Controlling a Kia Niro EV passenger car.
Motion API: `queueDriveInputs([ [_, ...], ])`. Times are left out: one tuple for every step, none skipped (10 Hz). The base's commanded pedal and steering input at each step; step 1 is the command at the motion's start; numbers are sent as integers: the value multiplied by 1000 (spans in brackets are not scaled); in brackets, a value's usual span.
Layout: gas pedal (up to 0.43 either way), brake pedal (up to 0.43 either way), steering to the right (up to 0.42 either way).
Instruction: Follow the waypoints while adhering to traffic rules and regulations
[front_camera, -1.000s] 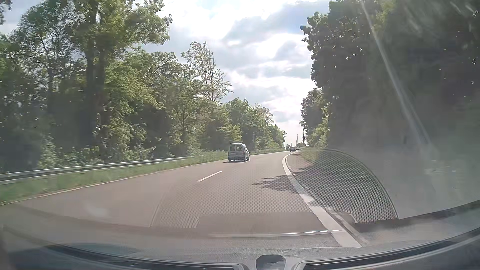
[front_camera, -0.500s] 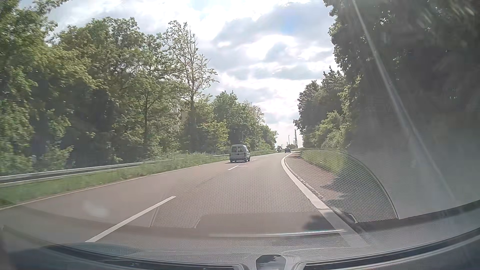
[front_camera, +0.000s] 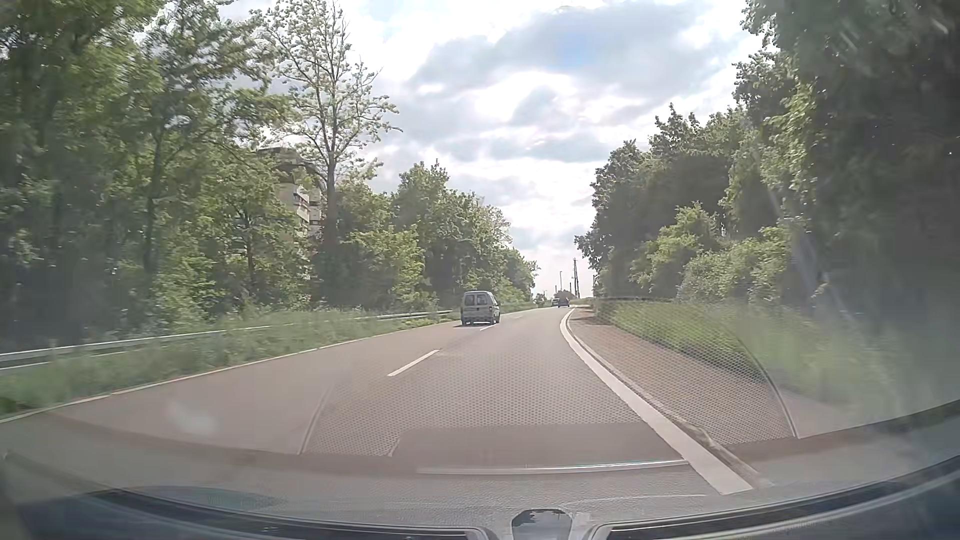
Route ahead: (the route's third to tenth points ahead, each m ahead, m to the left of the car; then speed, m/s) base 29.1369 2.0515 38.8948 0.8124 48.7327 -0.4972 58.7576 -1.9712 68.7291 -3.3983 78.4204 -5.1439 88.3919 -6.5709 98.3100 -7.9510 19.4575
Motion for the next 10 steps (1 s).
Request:
queueDriveInputs([
  [138,0,19],
  [138,0,19],
  [138,0,19],
  [138,0,19],
  [138,0,19],
  [138,0,19],
  [138,0,19],
  [138,0,19],
  [138,0,19],
  [138,0,18],
])
